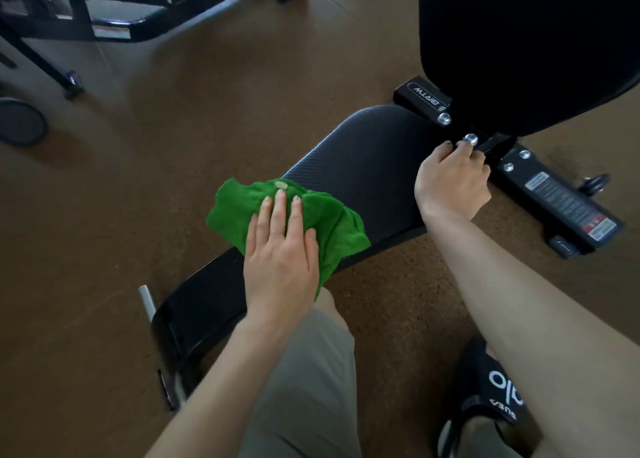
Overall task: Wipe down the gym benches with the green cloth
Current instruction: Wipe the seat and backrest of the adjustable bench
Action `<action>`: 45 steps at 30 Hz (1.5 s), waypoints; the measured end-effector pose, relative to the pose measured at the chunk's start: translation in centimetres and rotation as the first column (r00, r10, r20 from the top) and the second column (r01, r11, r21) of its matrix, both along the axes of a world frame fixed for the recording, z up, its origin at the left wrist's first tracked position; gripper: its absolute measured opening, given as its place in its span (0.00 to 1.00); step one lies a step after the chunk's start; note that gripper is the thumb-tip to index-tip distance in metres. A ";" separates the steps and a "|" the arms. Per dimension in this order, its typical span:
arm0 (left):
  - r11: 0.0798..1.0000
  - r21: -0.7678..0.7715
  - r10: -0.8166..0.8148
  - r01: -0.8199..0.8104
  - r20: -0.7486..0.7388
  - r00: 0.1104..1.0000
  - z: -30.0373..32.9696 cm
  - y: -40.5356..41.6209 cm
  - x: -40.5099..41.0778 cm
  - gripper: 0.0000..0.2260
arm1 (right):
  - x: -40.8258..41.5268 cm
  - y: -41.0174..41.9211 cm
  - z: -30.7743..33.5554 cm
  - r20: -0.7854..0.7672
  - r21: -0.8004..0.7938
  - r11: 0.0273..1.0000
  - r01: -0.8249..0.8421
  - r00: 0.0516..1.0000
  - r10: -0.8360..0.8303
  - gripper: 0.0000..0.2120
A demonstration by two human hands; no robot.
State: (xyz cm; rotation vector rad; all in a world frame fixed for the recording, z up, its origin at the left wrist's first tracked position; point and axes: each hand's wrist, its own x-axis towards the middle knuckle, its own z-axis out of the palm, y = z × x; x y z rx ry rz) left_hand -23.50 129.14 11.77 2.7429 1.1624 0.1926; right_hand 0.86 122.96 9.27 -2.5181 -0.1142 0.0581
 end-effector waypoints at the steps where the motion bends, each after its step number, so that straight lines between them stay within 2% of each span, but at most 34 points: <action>1: 0.998 0.008 -0.062 0.063 -0.030 0.998 0.2 0.7 1.1 0.27 | 0.0 0.0 0.1 -0.003 -0.007 1.000 -0.003 1.000 0.003 0.24; 3: 0.983 -0.015 -0.183 0.182 -0.081 0.980 0.7 2.4 4.3 0.26 | 0.2 -0.1 0.1 -0.018 -0.008 1.000 -0.019 1.000 0.019 0.24; 6: 0.967 -0.027 -0.254 0.253 -0.144 0.956 0.6 2.7 8.0 0.27 | 0.6 -0.6 0.4 -0.087 0.046 0.998 -0.038 0.995 0.042 0.24; 10: 0.918 0.080 -0.374 0.388 -0.149 0.916 0.1 -0.9 4.3 0.29 | 1.6 -1.4 1.0 -0.303 0.257 0.966 -0.010 0.949 0.091 0.21; 13: 0.843 0.195 -0.450 0.501 -0.253 0.856 -0.6 -1.1 2.0 0.28 | 1.8 -2.2 1.3 -0.439 0.475 0.874 0.100 0.888 0.137 0.14; 15: 0.810 0.257 -0.458 0.527 -0.282 0.843 -1.0 -0.8 3.1 0.28 | 1.9 -2.7 1.3 -0.472 0.541 0.829 0.145 0.868 0.156 0.19; 19: 0.800 0.263 -0.462 0.539 -0.304 0.833 -1.5 -2.1 8.1 0.32 | 2.6 -2.8 1.3 -0.518 0.561 0.812 0.162 0.834 0.192 0.20; 22: 0.812 0.233 -0.452 0.535 -0.328 0.829 -1.5 -3.8 12.0 0.34 | 2.8 -3.3 1.2 -0.611 0.616 0.725 0.306 0.767 0.196 0.22; 26: 0.799 0.245 -0.484 0.549 -0.279 0.829 -1.8 -4.0 10.9 0.32 | 2.7 -4.8 0.9 -0.606 0.685 0.650 0.329 0.752 0.258 0.21; 31: 0.722 0.293 -0.568 0.627 -0.266 0.779 -2.0 -2.7 7.6 0.31 | 2.9 -5.1 0.4 -0.614 0.668 0.692 0.276 0.729 0.302 0.25; 33: 0.747 0.277 -0.548 0.604 -0.257 0.796 -1.8 -2.9 9.9 0.32 | 2.9 -5.2 0.6 -0.634 0.655 0.696 0.292 0.713 0.298 0.27; 37: 0.798 0.203 -0.506 0.567 -0.284 0.814 -1.7 -4.4 14.6 0.34 | 3.8 -5.9 0.4 -0.645 0.680 0.674 0.289 0.673 0.362 0.22; 41: 0.813 0.183 -0.492 0.553 -0.292 0.820 -1.5 -5.0 16.1 0.33 | 5.0 -6.2 0.4 -0.686 0.666 0.671 0.326 0.621 0.380 0.22; 45: 0.853 0.112 -0.466 0.509 -0.276 0.841 -1.1 -6.0 18.0 0.33 | 5.4 -6.5 0.7 -0.684 0.648 0.706 0.284 0.624 0.377 0.21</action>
